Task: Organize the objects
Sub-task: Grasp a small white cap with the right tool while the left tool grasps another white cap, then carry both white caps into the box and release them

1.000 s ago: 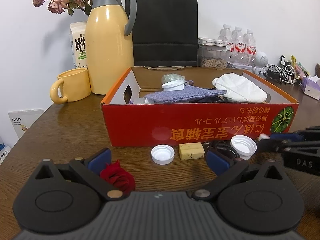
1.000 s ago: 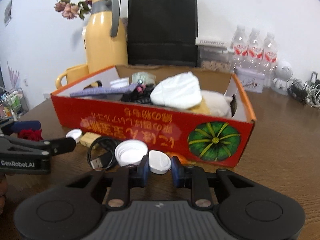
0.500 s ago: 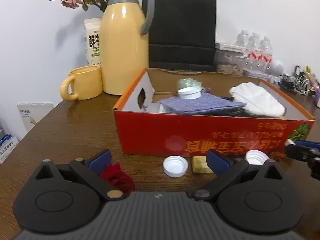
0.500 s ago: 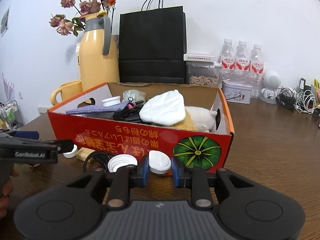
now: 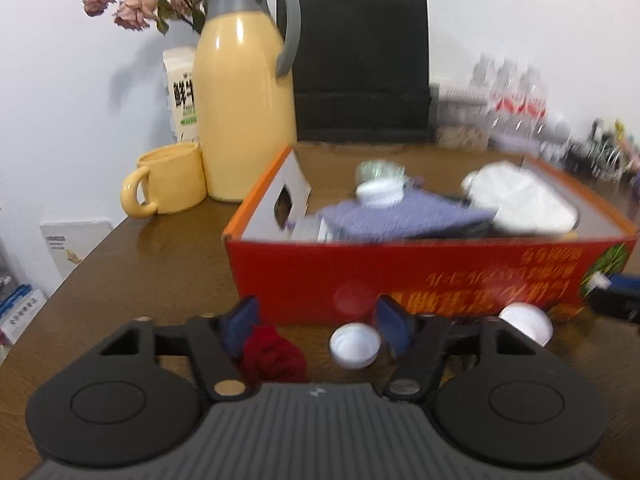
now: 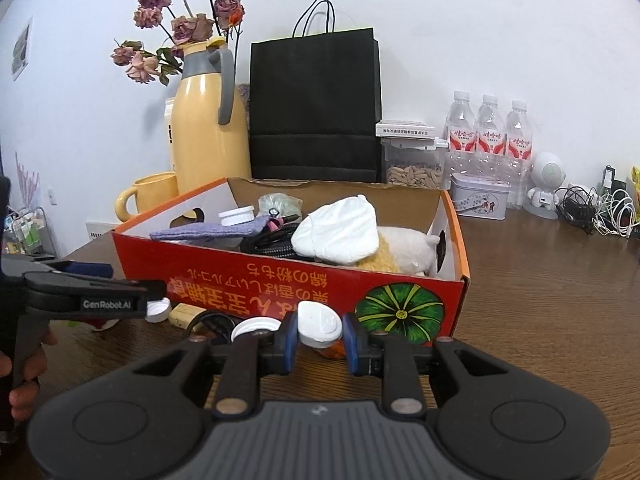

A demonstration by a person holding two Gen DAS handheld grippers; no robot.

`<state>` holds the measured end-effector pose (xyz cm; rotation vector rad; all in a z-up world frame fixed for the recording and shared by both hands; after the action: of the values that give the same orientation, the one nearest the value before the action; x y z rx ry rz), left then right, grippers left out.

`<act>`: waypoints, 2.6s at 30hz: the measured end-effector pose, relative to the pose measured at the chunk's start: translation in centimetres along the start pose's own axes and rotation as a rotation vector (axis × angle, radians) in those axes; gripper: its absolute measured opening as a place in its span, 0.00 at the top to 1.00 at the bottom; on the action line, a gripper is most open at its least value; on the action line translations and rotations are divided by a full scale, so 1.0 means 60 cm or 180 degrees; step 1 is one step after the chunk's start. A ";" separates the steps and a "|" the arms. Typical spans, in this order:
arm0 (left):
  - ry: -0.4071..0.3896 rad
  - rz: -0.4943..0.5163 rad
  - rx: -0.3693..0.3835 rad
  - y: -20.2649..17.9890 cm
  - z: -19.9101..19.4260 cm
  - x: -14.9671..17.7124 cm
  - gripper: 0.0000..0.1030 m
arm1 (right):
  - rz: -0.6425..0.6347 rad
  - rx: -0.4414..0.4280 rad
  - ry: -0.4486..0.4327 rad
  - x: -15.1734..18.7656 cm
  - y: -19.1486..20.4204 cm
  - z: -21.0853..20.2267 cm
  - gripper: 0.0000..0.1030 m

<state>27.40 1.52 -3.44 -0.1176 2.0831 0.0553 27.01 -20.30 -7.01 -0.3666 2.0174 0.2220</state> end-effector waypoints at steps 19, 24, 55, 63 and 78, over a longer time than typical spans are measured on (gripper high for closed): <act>0.0135 0.0227 0.0408 -0.022 -0.003 0.022 0.79 | -0.0015 -0.0049 -0.0061 -0.003 0.003 -0.012 0.78; 0.0231 0.0239 0.0267 -0.021 0.010 0.025 0.79 | -0.0010 -0.0068 -0.0092 -0.003 0.002 -0.017 0.78; -0.0197 0.0060 0.0477 -0.023 -0.068 0.000 0.72 | -0.0088 0.0010 -0.0328 -0.013 0.014 -0.041 0.78; -0.0497 0.0067 0.0583 -0.042 -0.085 -0.082 0.71 | -0.0126 -0.0015 -0.0450 -0.060 0.030 -0.042 0.78; -0.0445 -0.0236 0.0455 -0.058 0.044 -0.156 0.71 | 0.0090 0.0144 -0.0486 -0.151 0.021 0.078 0.78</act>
<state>34.63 -1.11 3.46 -0.1008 1.9344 -0.1272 34.34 -16.23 -1.10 -0.2842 1.8749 0.2150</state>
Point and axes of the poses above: each gripper's, at about its wrist camera, not at the fingertips, and z roughly the way its jaws point, y to its left, x to its underside, the point moved 2 cm from there along z, roughly the way its jaws point, and after that the axes turned 3 degrees about -z, right-handed, at the moved point
